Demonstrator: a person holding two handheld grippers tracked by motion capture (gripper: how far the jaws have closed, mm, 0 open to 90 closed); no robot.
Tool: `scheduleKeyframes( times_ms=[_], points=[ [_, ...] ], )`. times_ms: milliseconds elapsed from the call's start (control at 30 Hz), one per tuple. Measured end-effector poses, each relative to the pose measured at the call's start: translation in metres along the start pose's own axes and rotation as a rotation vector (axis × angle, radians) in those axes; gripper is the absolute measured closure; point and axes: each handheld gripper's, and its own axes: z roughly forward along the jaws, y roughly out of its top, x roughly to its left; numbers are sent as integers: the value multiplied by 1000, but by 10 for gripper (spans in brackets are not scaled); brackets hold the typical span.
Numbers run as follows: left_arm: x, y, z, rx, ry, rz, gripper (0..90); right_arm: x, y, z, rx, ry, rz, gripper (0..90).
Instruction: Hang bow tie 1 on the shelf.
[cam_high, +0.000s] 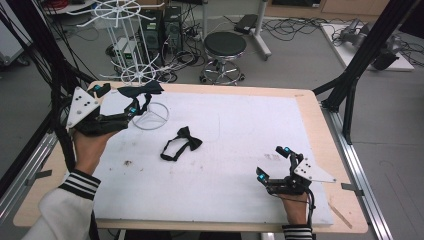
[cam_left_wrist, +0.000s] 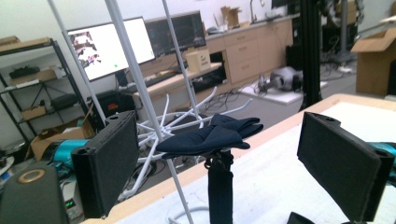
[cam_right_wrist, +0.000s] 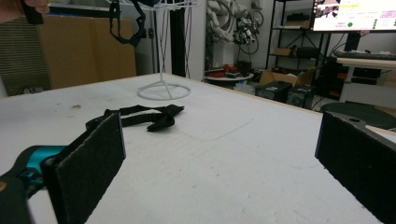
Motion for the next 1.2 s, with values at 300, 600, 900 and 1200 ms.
scheduleKeyframes(
  times_ms=[300, 600, 900, 1200],
  points=[
    [-6, -15, -25, -38, -81, -26, 128, 3, 0, -1, -9, -20, -4, 8],
    [-10, -33, -44, -83, -181, -56, 126, 8, -3, -6, -27, -61, 10, 9],
    [-13, -52, -52, -98, -242, -73, 126, 5, -17, -14, -68, -101, 20, 9],
    [-13, -78, -56, -80, -276, -100, 126, 4, -23, -13, -72, -131, -7, 9]
  ],
)
